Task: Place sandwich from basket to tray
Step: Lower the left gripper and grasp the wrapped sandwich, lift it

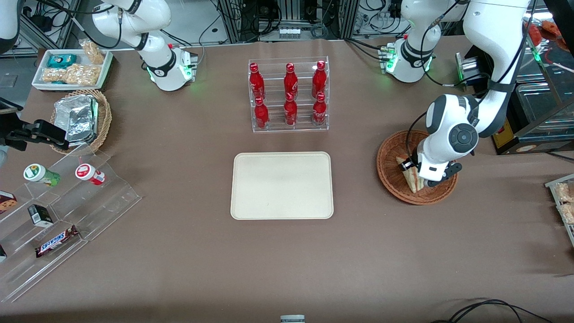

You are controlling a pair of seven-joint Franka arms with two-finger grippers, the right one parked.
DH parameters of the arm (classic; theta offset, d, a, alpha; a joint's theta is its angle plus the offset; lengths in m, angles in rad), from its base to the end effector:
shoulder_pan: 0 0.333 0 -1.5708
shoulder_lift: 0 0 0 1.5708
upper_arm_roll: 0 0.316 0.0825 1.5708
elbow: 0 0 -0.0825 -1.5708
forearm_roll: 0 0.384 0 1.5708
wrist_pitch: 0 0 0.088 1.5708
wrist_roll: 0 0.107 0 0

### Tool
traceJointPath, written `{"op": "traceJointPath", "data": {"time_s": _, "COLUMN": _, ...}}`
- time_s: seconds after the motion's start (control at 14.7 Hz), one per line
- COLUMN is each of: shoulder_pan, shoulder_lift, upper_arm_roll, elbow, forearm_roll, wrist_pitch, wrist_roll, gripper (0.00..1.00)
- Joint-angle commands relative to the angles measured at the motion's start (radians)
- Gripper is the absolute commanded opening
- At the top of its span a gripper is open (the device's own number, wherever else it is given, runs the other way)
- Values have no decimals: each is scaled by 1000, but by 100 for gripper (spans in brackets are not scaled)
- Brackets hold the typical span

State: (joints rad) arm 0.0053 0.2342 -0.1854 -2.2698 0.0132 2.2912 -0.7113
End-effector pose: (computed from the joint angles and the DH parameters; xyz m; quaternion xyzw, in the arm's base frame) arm 0.5038 -0.0929 0.2407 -0.9608 -0.2566 0.1013 0.0295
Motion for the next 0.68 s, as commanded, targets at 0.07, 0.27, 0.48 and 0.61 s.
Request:
{"op": "traceJointPath", "data": {"time_s": 0.07, "shoulder_pan": 7, "shoulder_lift": -51, "upper_arm_roll": 1, "elbow": 22, "forearm_roll": -1, "wrist_pitch": -19, "wrist_roll": 36, "gripper": 6}}
{"op": "traceJointPath", "data": {"time_s": 0.27, "shoulder_pan": -4, "shoulder_lift": -102, "upper_arm_roll": -3, "elbow": 174, "forearm_roll": -2, "wrist_pitch": -275, "wrist_roll": 55, "gripper": 6}}
{"op": "traceJointPath", "data": {"time_s": 0.48, "shoulder_pan": -95, "shoulder_lift": -104, "upper_arm_roll": -55, "elbow": 265, "forearm_roll": -5, "wrist_pitch": -398, "wrist_roll": 38, "gripper": 7}}
{"op": "traceJointPath", "data": {"time_s": 0.61, "shoulder_pan": -212, "shoulder_lift": -63, "upper_arm_roll": -89, "elbow": 308, "forearm_roll": -6, "wrist_pitch": -357, "wrist_roll": -23, "gripper": 9}}
